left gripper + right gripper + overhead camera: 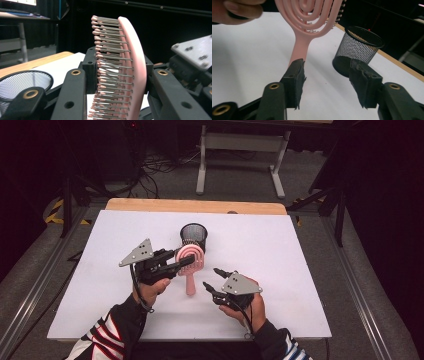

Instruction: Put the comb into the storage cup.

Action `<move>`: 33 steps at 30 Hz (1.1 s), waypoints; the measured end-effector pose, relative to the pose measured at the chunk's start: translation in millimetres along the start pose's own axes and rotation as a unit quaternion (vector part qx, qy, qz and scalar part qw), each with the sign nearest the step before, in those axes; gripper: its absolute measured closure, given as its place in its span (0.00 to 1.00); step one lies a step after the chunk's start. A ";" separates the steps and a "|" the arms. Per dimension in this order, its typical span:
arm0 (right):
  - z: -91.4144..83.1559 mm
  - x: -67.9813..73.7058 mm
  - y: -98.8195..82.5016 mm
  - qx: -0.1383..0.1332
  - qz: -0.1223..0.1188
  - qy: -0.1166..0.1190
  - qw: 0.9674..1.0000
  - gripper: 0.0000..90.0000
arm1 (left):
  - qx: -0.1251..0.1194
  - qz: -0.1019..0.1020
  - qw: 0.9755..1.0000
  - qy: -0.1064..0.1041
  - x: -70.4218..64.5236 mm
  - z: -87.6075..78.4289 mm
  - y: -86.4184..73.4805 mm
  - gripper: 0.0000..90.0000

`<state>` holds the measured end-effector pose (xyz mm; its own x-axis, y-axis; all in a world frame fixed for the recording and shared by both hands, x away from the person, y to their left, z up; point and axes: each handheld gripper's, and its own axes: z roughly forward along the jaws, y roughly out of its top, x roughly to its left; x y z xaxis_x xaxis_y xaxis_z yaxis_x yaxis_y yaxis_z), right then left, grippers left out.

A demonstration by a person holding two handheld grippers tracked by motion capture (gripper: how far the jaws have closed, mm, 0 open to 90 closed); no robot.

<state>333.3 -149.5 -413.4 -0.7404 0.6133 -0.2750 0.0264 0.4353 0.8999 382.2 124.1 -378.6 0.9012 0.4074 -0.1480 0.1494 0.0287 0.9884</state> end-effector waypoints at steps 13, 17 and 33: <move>-25.2 -8.5 -9.2 -0.059 -0.014 -0.010 0.998 0.29 | 0.006 0.010 1.000 0.014 3.8 -10.0 1.5 0.71; -31.9 -14.0 -12.7 -0.069 -0.003 -0.027 0.997 0.22 | 0.007 0.013 1.000 0.018 4.9 -12.3 2.7 0.71; -53.1 -29.8 -33.1 -0.047 0.008 -0.077 0.996 0.05 | -0.001 0.026 0.999 0.029 7.0 -16.1 13.4 0.71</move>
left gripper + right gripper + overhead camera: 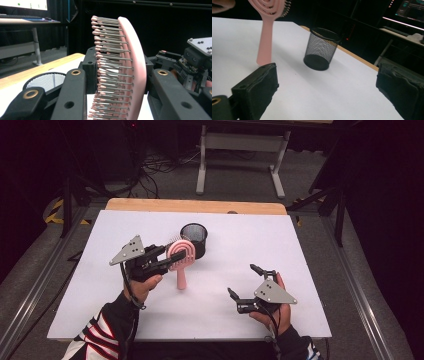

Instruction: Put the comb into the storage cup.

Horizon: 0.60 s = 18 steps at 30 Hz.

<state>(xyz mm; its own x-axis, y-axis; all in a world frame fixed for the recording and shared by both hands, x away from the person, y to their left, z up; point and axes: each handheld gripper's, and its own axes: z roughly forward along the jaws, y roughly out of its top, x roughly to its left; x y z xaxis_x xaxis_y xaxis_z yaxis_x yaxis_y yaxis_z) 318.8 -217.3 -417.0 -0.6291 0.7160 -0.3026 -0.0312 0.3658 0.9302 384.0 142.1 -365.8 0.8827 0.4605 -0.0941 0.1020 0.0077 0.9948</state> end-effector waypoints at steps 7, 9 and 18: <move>-6.7 -4.5 -8.5 0.007 0.004 -0.013 1.000 0.05 | -0.014 0.003 1.000 0.005 5.5 -3.2 11.2 0.71; -8.7 -6.1 -10.9 0.007 0.009 -0.014 1.000 0.05 | -0.017 0.005 1.000 0.007 6.9 -3.1 15.9 0.71; -11.8 -10.9 -17.1 0.014 0.021 -0.015 1.000 0.05 | -0.029 0.011 0.999 0.014 16.0 -1.9 39.1 0.71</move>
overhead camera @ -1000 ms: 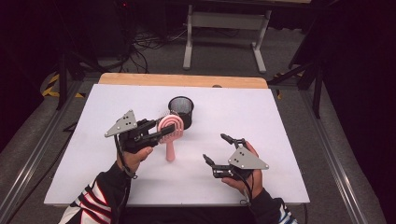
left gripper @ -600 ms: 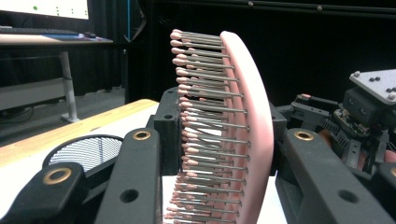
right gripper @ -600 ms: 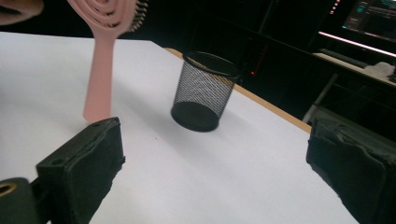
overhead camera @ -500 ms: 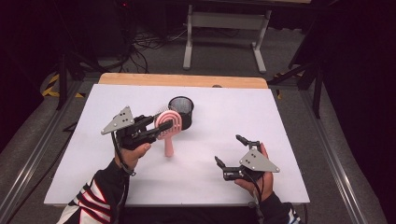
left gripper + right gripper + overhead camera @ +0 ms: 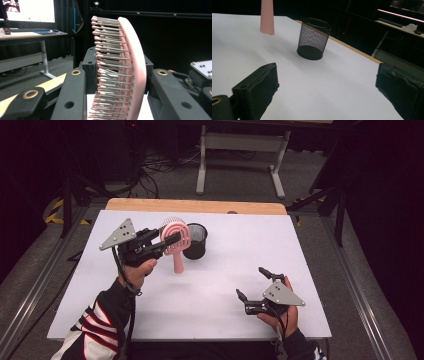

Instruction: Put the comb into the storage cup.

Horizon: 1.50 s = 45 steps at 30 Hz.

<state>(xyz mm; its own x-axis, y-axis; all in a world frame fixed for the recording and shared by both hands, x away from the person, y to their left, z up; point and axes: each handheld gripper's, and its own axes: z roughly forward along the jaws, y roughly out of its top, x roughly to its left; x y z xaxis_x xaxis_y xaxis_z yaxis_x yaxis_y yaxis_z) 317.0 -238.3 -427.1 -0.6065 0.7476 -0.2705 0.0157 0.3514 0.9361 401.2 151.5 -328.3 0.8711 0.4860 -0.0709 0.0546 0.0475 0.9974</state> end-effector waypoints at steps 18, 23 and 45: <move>1.9 3.0 0.8 0.000 -0.003 0.006 1.000 0.06 | 0.002 0.017 1.000 0.007 16.7 29.7 26.5 0.71; 1.4 3.0 1.0 -0.004 -0.004 0.003 1.000 0.06 | 0.005 0.019 1.000 0.010 20.4 37.9 31.8 0.71; 1.8 4.8 0.8 0.000 -0.006 0.014 1.000 0.06 | 0.002 0.008 1.000 0.001 33.0 65.2 43.6 0.71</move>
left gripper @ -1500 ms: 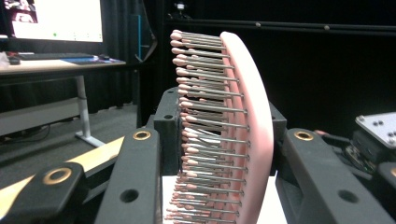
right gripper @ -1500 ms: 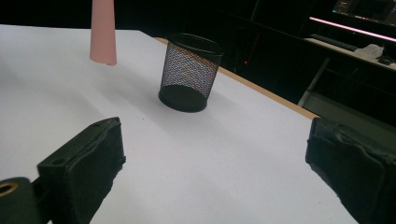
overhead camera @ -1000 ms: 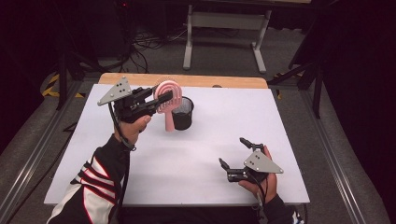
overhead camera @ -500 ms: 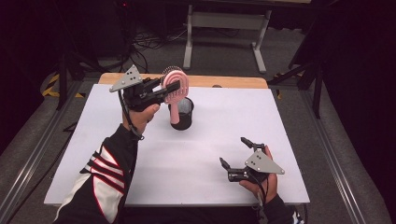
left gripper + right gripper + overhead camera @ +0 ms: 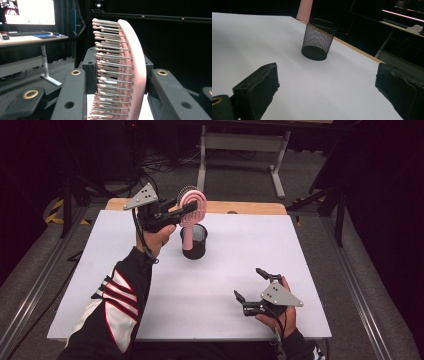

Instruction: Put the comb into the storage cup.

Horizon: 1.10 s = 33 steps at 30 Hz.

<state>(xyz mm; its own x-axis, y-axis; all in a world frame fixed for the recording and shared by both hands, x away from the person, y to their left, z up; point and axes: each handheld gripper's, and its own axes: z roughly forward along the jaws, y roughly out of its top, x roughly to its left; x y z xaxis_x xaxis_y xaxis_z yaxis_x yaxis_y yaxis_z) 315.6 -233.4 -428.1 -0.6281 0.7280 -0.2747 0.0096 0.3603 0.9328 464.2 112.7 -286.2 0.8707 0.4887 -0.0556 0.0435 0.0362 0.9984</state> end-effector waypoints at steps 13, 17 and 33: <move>0.0 0.7 0.1 0.000 0.000 0.004 1.000 0.06 | 0.002 0.000 1.000 0.005 6.7 13.9 9.9 0.71; -0.1 1.0 0.1 0.000 -0.001 0.003 1.000 0.06 | 0.003 -0.002 1.000 0.009 10.0 19.1 9.8 0.71; -0.5 1.7 0.8 -0.003 -0.003 0.008 1.000 0.06 | 0.007 -0.012 1.000 0.014 20.5 35.8 0.9 0.71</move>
<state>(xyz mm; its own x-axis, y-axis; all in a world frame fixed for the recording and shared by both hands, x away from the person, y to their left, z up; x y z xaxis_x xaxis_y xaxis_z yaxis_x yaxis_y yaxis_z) 314.1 -232.2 -427.7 -0.6401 0.7168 -0.2764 0.0012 0.3608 0.9326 499.6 91.5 -286.2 0.8554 0.5118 -0.0801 0.0719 0.0360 0.9968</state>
